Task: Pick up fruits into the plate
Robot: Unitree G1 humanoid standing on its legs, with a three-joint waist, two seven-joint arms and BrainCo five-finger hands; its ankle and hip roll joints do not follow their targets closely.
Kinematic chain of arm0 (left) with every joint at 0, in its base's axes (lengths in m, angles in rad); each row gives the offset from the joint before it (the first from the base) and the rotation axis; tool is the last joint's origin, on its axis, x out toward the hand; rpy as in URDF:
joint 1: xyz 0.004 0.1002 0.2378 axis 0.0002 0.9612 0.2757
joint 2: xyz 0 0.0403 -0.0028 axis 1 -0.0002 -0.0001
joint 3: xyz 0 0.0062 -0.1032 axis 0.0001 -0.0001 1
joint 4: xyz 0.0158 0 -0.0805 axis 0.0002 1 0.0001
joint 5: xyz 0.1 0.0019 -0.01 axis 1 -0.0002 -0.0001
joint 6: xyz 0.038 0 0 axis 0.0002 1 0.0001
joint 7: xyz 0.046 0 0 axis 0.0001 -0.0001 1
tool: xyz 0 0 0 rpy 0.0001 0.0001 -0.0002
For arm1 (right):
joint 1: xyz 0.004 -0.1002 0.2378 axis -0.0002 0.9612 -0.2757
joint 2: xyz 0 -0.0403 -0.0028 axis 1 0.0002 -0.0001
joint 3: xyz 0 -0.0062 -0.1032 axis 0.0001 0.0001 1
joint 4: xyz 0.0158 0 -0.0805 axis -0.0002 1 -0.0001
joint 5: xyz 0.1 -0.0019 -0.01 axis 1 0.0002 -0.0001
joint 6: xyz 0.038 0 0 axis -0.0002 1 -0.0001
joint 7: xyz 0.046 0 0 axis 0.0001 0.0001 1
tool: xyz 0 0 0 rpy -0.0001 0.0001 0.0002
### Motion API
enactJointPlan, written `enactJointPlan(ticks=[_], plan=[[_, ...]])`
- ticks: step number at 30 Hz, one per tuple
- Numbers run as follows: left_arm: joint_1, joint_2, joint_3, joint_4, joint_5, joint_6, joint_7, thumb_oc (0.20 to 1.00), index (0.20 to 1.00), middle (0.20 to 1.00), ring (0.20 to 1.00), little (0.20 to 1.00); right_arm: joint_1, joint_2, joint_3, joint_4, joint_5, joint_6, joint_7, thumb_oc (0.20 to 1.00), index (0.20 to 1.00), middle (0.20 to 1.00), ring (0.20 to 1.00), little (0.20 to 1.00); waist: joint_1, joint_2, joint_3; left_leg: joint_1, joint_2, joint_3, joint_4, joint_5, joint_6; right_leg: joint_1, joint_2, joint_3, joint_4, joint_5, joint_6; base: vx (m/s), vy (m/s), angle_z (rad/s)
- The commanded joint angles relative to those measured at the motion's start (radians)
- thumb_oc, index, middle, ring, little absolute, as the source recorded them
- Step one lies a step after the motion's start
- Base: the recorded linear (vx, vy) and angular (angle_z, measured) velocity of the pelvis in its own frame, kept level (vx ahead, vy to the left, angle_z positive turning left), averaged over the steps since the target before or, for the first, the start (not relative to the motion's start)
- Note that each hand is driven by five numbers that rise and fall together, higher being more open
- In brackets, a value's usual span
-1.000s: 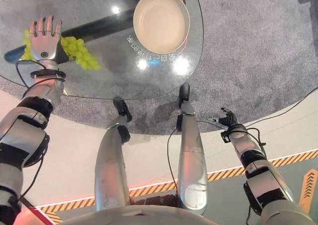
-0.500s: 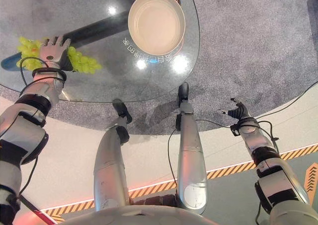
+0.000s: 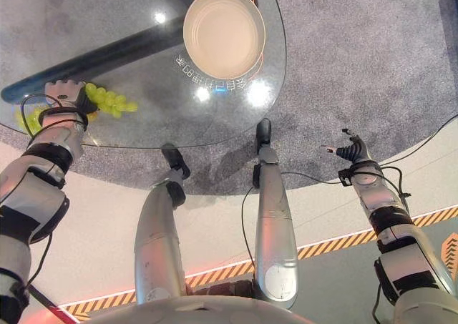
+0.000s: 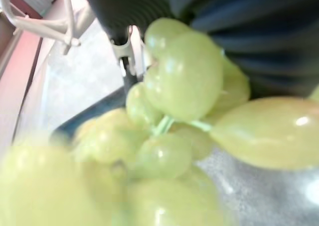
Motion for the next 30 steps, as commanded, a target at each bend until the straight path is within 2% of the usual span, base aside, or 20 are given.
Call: enactJointPlan(ticks=[1,2,3,4,5,6,8,9,13,15,16,20,26,27,30], plan=[[0.125,-0.001,0.036,0.062,0.014,0.01,0.033,0.2,0.2,0.2,0.2,0.2,0.031,-0.046,-0.014,-0.024,0.034,-0.019,-0.031,1.0,1.0,1.0,1.0,1.0,-0.002,-0.017,-0.01,-0.033,-0.108,-0.011,-0.035,0.012,0.021,0.011,0.097,-0.073,0.029,-0.034,-0.03,-0.07,-0.029,-0.08],[0.129,0.0,0.039,0.058,0.003,0.006,0.066,0.2,0.2,0.2,0.2,0.2,0.033,-0.043,-0.014,-0.029,0.036,-0.018,-0.031,1.0,1.0,1.0,1.0,1.0,0.0,-0.017,-0.01,-0.031,-0.109,-0.012,-0.038,0.013,0.021,0.013,0.098,-0.073,0.028,-0.034,-0.03,-0.01,-0.026,-0.05],[0.144,-0.002,0.053,0.047,-0.039,0.005,0.136,0.2,0.2,0.2,0.2,0.2,0.044,-0.034,-0.008,-0.033,0.041,-0.024,-0.027,1.0,1.0,1.0,1.0,1.0,0.006,-0.016,-0.01,-0.007,-0.108,-0.022,-0.031,-0.02,0.013,0.036,0.103,-0.072,0.041,-0.068,-0.022,0.0,0.0,0.0],[0.137,0.0,0.058,0.045,-0.051,0.001,0.152,0.2,0.2,0.2,0.2,0.2,0.038,-0.034,-0.011,-0.035,0.043,-0.026,-0.026,1.0,1.0,1.0,1.0,1.0,0.004,-0.018,-0.01,-0.025,-0.111,-0.012,-0.047,0.017,0.022,0.018,0.1,-0.075,0.024,-0.034,-0.029,0.06,-0.015,0.0],[0.147,0.0,0.067,0.04,-0.065,-0.001,0.17,0.2,0.2,0.2,0.2,0.2,0.048,-0.03,-0.007,-0.035,0.048,-0.033,-0.021,1.0,1.0,1.0,1.0,1.0,0.008,-0.017,-0.01,-0.003,-0.109,-0.022,-0.036,-0.018,0.014,0.04,0.104,-0.073,0.038,-0.068,-0.022,-0.08,-0.026,0.01],[0.139,0.006,0.087,0.032,-0.101,-0.022,0.216,0.2,0.2,0.2,0.2,0.2,0.044,-0.026,-0.007,-0.038,0.056,-0.042,-0.013,1.0,1.0,1.0,1.0,1.0,0.007,-0.02,-0.01,-0.018,-0.111,-0.013,-0.056,0.022,0.021,0.024,0.102,-0.076,0.02,-0.034,-0.03,-0.01,-0.031,0.0],[0.143,0.022,0.155,-0.012,-0.2,-0.085,0.322,0.2,0.2,0.2,0.2,0.2,0.067,-0.003,0.001,-0.069,0.081,-0.072,-0.004,1.0,1.0,1.0,1.0,1.0,0.015,-0.019,-0.01,-0.002,-0.113,-0.015,-0.072,0.03,0.019,0.039,0.104,-0.079,0.014,-0.037,-0.031,-0.05,-0.047,0.02],[0.146,0.025,0.166,-0.021,-0.21,-0.089,0.33,0.2,0.2,0.2,0.2,0.2,0.071,0.0,0.001,-0.078,0.083,-0.074,-0.001,1.0,1.0,1.0,1.0,1.0,0.016,-0.019,-0.01,0.002,-0.113,-0.015,-0.075,0.031,0.019,0.042,0.104,-0.079,0.013,-0.038,-0.031,-0.01,-0.033,0.03],[0.182,0.048,0.283,-0.134,-0.286,-0.19,0.422,0.2,0.2,0.2,0.2,0.2,0.135,0.039,0.002,-0.166,0.067,-0.07,-0.001,1.0,1.0,1.0,1.0,1.0,0.026,-0.011,-0.01,0.054,-0.119,-0.015,-0.1,0.036,0.015,0.088,0.102,-0.084,0.007,-0.049,-0.029,0.0,-0.021,0.05],[0.193,0.05,0.301,-0.156,-0.298,-0.205,0.433,0.2,0.2,0.2,0.2,0.2,0.148,0.046,0.002,-0.176,0.063,-0.075,-0.002,1.0,1.0,1.0,1.0,1.0,0.03,-0.01,-0.01,0.067,-0.12,-0.015,-0.107,0.037,0.015,0.101,0.101,-0.086,0.004,-0.051,-0.029,-0.02,-0.025,0.06],[0.238,0.053,0.378,-0.252,-0.333,-0.272,0.467,0.2,0.2,0.2,0.2,0.2,0.19,0.066,-0.003,-0.216,0.063,-0.093,0.02,1.0,1.0,1.0,1.0,1.0,0.046,-0.004,-0.01,0.135,-0.126,-0.015,-0.138,0.043,0.011,0.171,0.091,-0.102,-0.01,-0.063,-0.026,-0.02,-0.035,0.03],[0.302,0.041,0.431,-0.35,-0.327,-0.297,0.481,0.2,0.2,0.2,0.2,0.2,0.233,0.09,-0.01,-0.255,0.051,-0.098,0.055,1.0,1.0,1.0,1.0,1.0,0.065,0.002,-0.01,0.235,-0.126,-0.009,-0.175,0.048,0.007,0.264,0.072,-0.124,-0.036,-0.068,-0.018,0.01,-0.033,0.13],[0.443,0.016,0.514,-0.555,-0.324,-0.342,0.466,0.2,0.2,0.2,0.2,0.2,0.294,0.116,-0.041,-0.31,0.073,-0.095,0.163,1.0,1.0,1.0,1.0,1.0,0.104,0.023,-0.02,0.427,-0.133,-0.014,-0.273,0.067,0.002,0.459,0.04,-0.164,-0.11,-0.07,-0.001,0.05,-0.035,0.14],[0.509,0.02,0.535,-0.627,-0.341,-0.347,0.432,0.2,0.2,0.2,0.2,0.2,0.32,0.127,-0.05,-0.329,0.072,-0.078,0.194,1.0,1.0,1.0,1.0,1.0,0.115,0.027,-0.053,0.478,-0.135,-0.014,-0.307,0.074,0.0,0.517,0.029,-0.177,-0.142,-0.071,0.003,0.12,-0.028,0.09],[0.587,0.021,0.572,-0.718,-0.357,-0.356,0.379,0.2,0.2,0.2,0.2,0.2,0.348,0.139,-0.069,-0.351,0.083,-0.06,0.25,1.0,1.0,1.0,1.0,1.0,0.126,0.029,-0.09,0.53,-0.14,-0.021,-0.339,0.084,-0.001,0.581,0.017,-0.191,-0.179,-0.066,0.003,0.11,-0.02,0.09]])
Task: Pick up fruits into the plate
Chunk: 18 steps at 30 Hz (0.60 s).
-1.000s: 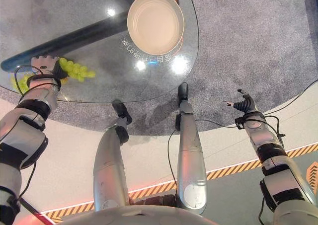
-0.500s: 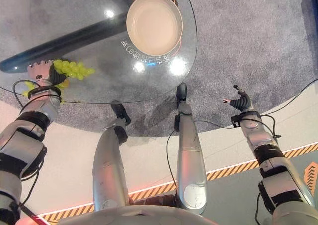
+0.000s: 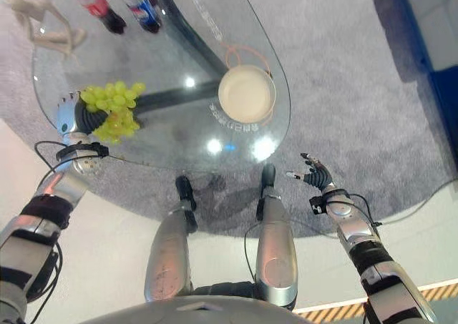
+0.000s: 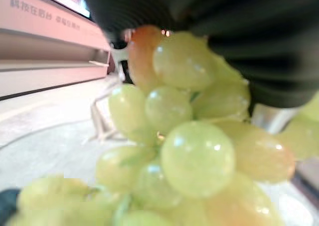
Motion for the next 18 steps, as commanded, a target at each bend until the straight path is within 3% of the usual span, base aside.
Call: enactJointPlan(ticks=[1,5,7,9,10,12,16,18], plan=[[0.08,0.019,0.089,-0.112,-0.048,-0.051,-0.069,0.2,0.2,0.2,0.2,0.2,0.073,-0.001,-0.069,-0.073,0.008,0.014,0.107,1.0,1.0,1.0,1.0,1.0,0.026,0.029,-0.122,-0.012,-0.1,0.001,0.02,-0.044,0.028,0.07,0.021,-0.081,0.005,-0.071,0.004,0.17,-0.022,0.1],[0.187,0.011,0.134,-0.262,-0.081,-0.052,-0.183,0.2,0.2,0.2,0.2,0.2,0.111,0.006,-0.099,-0.165,0.001,0.069,0.2,1.0,1.0,1.0,1.0,1.0,0.038,0.028,-0.198,0.078,-0.093,-0.011,-0.04,-0.033,0.026,0.183,0.019,-0.092,-0.076,-0.056,0.007,0.16,-0.038,0.09],[0.227,0.004,0.15,-0.334,-0.105,-0.102,-0.275,0.2,0.2,0.2,0.2,0.2,0.124,0.01,-0.102,-0.212,0.014,0.098,0.244,1.0,1.0,1.0,1.0,1.0,0.044,0.028,-0.235,0.124,-0.085,-0.012,-0.075,-0.028,0.025,0.234,0.019,-0.095,-0.115,-0.047,0.012,0.15,-0.04,0.06],[0.241,-0.005,0.15,-0.376,-0.146,-0.112,-0.32,0.2,0.2,0.2,0.2,0.2,0.122,0.015,-0.095,-0.228,-0.003,0.109,0.287,1.0,1.0,1.0,1.0,1.0,0.047,0.029,-0.256,0.147,-0.081,-0.011,-0.09,-0.026,0.024,0.258,0.018,-0.098,-0.132,-0.041,0.014,0.09,-0.041,0.07],[0.248,-0.023,0.145,-0.399,-0.175,-0.147,-0.377,0.2,0.2,0.2,0.2,0.2,0.109,0.01,-0.077,-0.241,-0.016,0.109,0.335,1.0,1.0,1.0,1.0,1.0,0.053,0.029,-0.28,0.174,-0.072,-0.003,-0.111,-0.02,0.022,0.283,0.012,-0.107,-0.155,-0.027,0.019,0.1,-0.053,0.09],[0.247,-0.034,0.131,-0.43,-0.238,-0.159,-0.444,0.2,0.2,0.2,0.2,0.2,0.071,-0.002,-0.045,-0.252,-0.012,0.141,0.365,1.0,1.0,1.0,1.0,1.0,0.064,0.029,-0.312,0.211,-0.061,0.004,-0.141,-0.008,0.018,0.319,0.007,-0.119,-0.188,-0.008,0.027,0.12,-0.056,0.03],[0.221,-0.044,0.081,-0.465,-0.38,-0.199,-0.636,0.2,0.2,0.2,0.2,0.2,-0.015,-0.019,0.003,-0.281,-0.018,0.181,0.378,1.0,1.0,1.0,1.0,1.0,0.075,0.031,-0.357,0.257,-0.037,0.013,-0.185,0.013,0.007,0.368,0.006,-0.13,-0.227,0.009,0.033,0.07,-0.043,0.0],[0.185,-0.055,0.026,-0.498,-0.457,-0.18,-0.748,0.2,0.2,0.2,0.2,0.2,-0.103,-0.019,0.048,-0.296,-0.034,0.23,0.384,1.0,1.0,1.0,1.0,1.0,0.081,0.035,-0.38,0.278,-0.027,0.018,-0.196,0.014,0.002,0.39,0.006,-0.137,-0.242,0.014,0.033,0.01,-0.019,0.03]])
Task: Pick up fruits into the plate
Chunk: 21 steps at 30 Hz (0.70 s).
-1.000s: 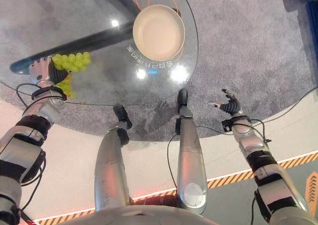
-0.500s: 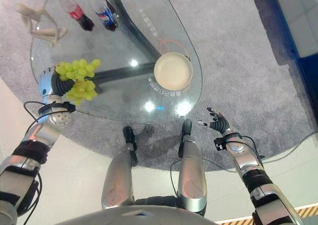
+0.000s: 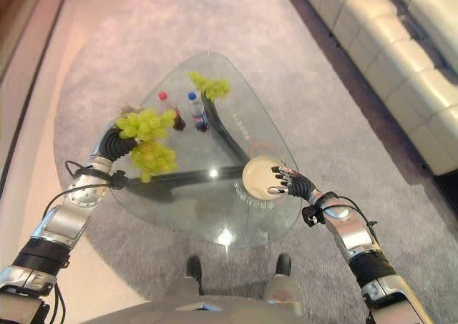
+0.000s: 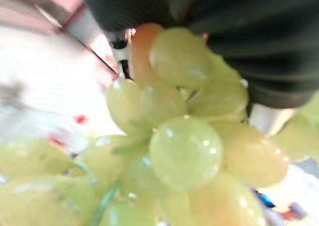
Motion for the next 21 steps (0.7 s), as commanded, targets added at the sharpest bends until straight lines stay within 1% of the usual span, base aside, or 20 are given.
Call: enactJointPlan(ticks=[1,2,3,4,5,6,9,10,12,14,16,19,21], plan=[[-0.093,0.017,-0.061,-0.043,-0.154,-0.065,-0.148,0.2,0.2,0.2,0.2,0.2,-0.116,-0.023,0.061,-0.067,-0.004,0.029,0.019,1.0,1.0,1.0,1.0,1.0,0.015,-0.018,-0.032,-0.06,-0.01,0.008,0.02,-0.003,0.008,-0.011,-0.012,-0.059,0.058,-0.029,-0.001,0.0,0.0,0.0],[-0.106,0.013,-0.078,-0.057,-0.176,-0.054,-0.172,0.2,0.2,0.2,0.2,0.2,-0.153,-0.025,0.078,-0.074,0.004,0.054,0.03,1.0,1.0,1.0,1.0,1.0,0.016,-0.016,-0.038,-0.05,-0.007,0.011,0.018,-0.004,0.007,-0.003,-0.012,-0.064,0.056,-0.028,-0.001,0.0,0.0,0.0],[-0.132,0.012,-0.105,-0.068,-0.215,-0.043,-0.218,0.2,0.2,0.2,0.2,0.2,-0.204,-0.019,0.11,-0.082,0.01,0.092,0.043,1.0,1.0,1.0,1.0,1.0,0.017,-0.015,-0.048,-0.036,-0.002,0.015,0.012,-0.004,0.005,0.009,-0.012,-0.065,0.05,-0.028,-0.001,0.0,0.0,0.0],[-0.137,0.012,-0.109,-0.07,-0.224,-0.04,-0.222,0.2,0.2,0.2,0.2,0.2,-0.213,-0.017,0.116,-0.083,0.013,0.1,0.046,1.0,1.0,1.0,1.0,1.0,0.017,-0.014,-0.049,-0.033,-0.001,0.017,0.011,-0.004,0.005,0.011,-0.011,-0.064,0.049,-0.029,-0.001,0.0,0.0,0.0],[-0.15,0.011,-0.12,-0.073,-0.246,-0.039,-0.242,0.2,0.2,0.2,0.2,0.2,-0.236,-0.015,0.132,-0.086,0.025,0.123,0.052,1.0,1.0,1.0,1.0,1.0,0.016,-0.013,-0.054,-0.027,0.0,0.019,0.008,-0.005,0.005,0.017,-0.01,-0.063,0.046,-0.03,-0.002,0.0,0.0,-0.03],[-0.162,0.009,-0.13,-0.07,-0.262,-0.047,-0.268,0.2,0.2,0.2,0.2,0.2,-0.255,-0.01,0.147,-0.086,0.029,0.137,0.053,1.0,1.0,1.0,1.0,1.0,0.016,-0.012,-0.059,-0.02,0.001,0.021,0.005,-0.006,0.005,0.022,-0.009,-0.062,0.042,-0.03,-0.002,0.01,0.001,-0.06],[-0.196,-0.011,-0.168,-0.08,-0.31,-0.04,-0.318,0.2,0.2,0.2,0.2,0.2,-0.3,0.012,0.186,-0.082,0.053,0.171,0.044,1.0,1.0,1.0,1.0,1.0,0.018,-0.011,-0.075,-0.004,0.009,0.03,0.002,-0.009,0.003,0.039,-0.01,-0.066,0.031,-0.029,-0.003,0.02,0.004,-0.06],[-0.209,-0.021,-0.183,-0.083,-0.324,-0.038,-0.327,0.2,0.2,0.2,0.2,0.2,-0.315,0.022,0.198,-0.078,0.055,0.181,0.031,1.0,1.0,1.0,1.0,1.0,0.018,-0.01,-0.081,0.002,0.011,0.032,0.0,-0.01,0.003,0.045,-0.011,-0.067,0.027,-0.029,-0.002,0.03,0.011,-0.01],[-0.227,-0.038,-0.204,-0.098,-0.341,-0.016,-0.33,0.2,0.2,0.2,0.2,0.2,-0.336,0.042,0.213,-0.075,0.069,0.21,0.008,1.0,1.0,1.0,1.0,1.0,0.017,-0.008,-0.088,0.014,0.015,0.036,-0.005,-0.011,0.003,0.054,-0.013,-0.068,0.021,-0.027,-0.001,0.05,0.014,0.02],[-0.234,-0.048,-0.218,-0.11,-0.358,-0.002,-0.342,0.2,0.2,0.2,0.2,0.2,-0.336,0.056,0.22,-0.078,0.08,0.224,-0.011,1.0,1.0,1.0,1.0,1.0,0.016,-0.006,-0.097,0.024,0.019,0.038,-0.008,-0.013,0.002,0.061,-0.014,-0.068,0.017,-0.026,0.0,0.04,0.009,-0.01],[-0.248,-0.058,-0.236,-0.122,-0.365,0.006,-0.346,0.2,0.2,0.2,0.2,0.2,-0.347,0.08,0.231,-0.082,0.099,0.245,-0.065,1.0,1.0,1.0,1.0,1.0,0.016,-0.006,-0.103,0.027,0.021,0.039,-0.008,-0.016,0.0,0.062,-0.016,-0.065,0.017,-0.026,0.001,0.02,0.001,-0.03],[-0.262,-0.07,-0.249,-0.126,-0.374,0.012,-0.333,0.2,0.2,0.2,0.2,0.2,-0.368,0.113,0.237,-0.07,0.132,0.247,-0.136,1.0,1.0,1.0,1.0,1.0,0.016,-0.005,-0.106,0.036,0.022,0.043,-0.011,-0.018,0.002,0.066,-0.015,-0.063,0.016,-0.027,0.001,0.0,0.0,0.0],[-0.265,-0.076,-0.248,-0.128,-0.375,0.014,-0.325,0.2,0.2,0.2,0.2,0.2,-0.374,0.125,0.235,-0.067,0.155,0.25,-0.161,1.0,1.0,1.0,1.0,1.0,0.015,-0.005,-0.107,0.04,0.022,0.044,-0.012,-0.019,0.002,0.068,-0.016,-0.062,0.016,-0.027,0.001,0.01,0.0,-0.02]])
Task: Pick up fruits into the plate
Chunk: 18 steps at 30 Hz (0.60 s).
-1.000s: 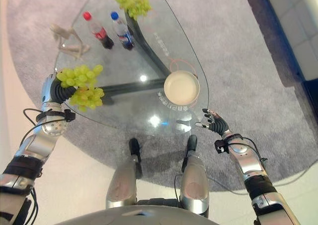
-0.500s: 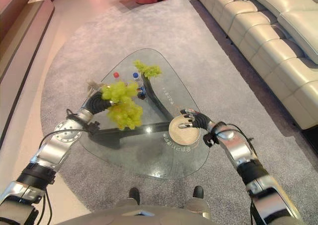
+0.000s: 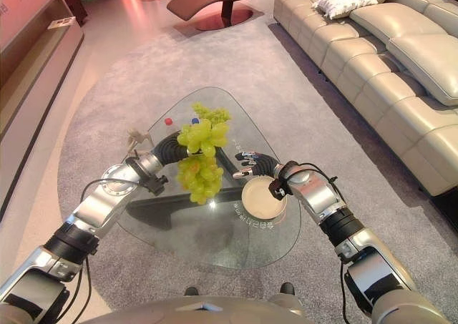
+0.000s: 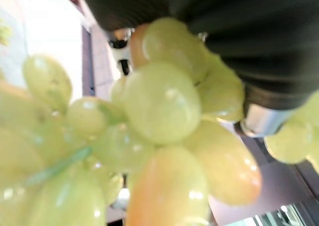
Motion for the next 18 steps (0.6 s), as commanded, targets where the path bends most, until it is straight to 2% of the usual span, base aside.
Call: enactJointPlan(ticks=[1,2,9,18], plan=[[-0.124,-0.012,-0.019,-0.022,-0.077,-0.045,0.027,0.2,0.2,0.2,0.2,0.2,-0.104,0.043,0.012,-0.018,0.081,-0.023,-0.084,1.0,1.0,1.0,1.0,1.0,0.015,-0.015,-0.028,-0.036,0.014,0.02,0.034,-0.039,0.006,0.02,-0.029,-0.076,0.032,-0.038,0.004,0.03,0.005,-0.03],[-0.126,-0.026,-0.018,-0.026,-0.082,-0.052,0.049,0.2,0.2,0.2,0.2,0.2,-0.108,0.065,0.008,-0.021,0.118,-0.015,-0.119,1.0,1.0,1.0,1.0,1.0,0.014,-0.015,-0.032,-0.033,0.015,0.022,0.034,-0.042,0.006,0.022,-0.03,-0.072,0.033,-0.041,0.004,0.0,0.0,0.0],[-0.135,-0.07,-0.007,-0.059,-0.101,-0.07,0.073,0.2,0.2,0.2,0.2,0.2,-0.094,0.124,-0.002,-0.026,0.218,0.004,-0.181,1.0,1.0,1.0,1.0,1.0,0.014,-0.014,-0.042,-0.028,0.019,0.028,0.031,-0.042,0.004,0.024,-0.033,-0.077,0.034,-0.042,0.004,0.0,0.0,0.0],[-0.133,-0.101,-0.007,-0.076,-0.14,-0.071,0.061,0.2,0.2,0.2,0.2,0.2,-0.079,0.182,0.001,-0.025,0.392,0.042,-0.171,1.0,1.0,1.0,1.0,1.0,0.018,-0.018,-0.048,-0.022,0.025,0.04,0.029,-0.042,0.004,0.025,-0.035,-0.086,0.043,-0.047,0.003,0.0,0.0,0.0]])
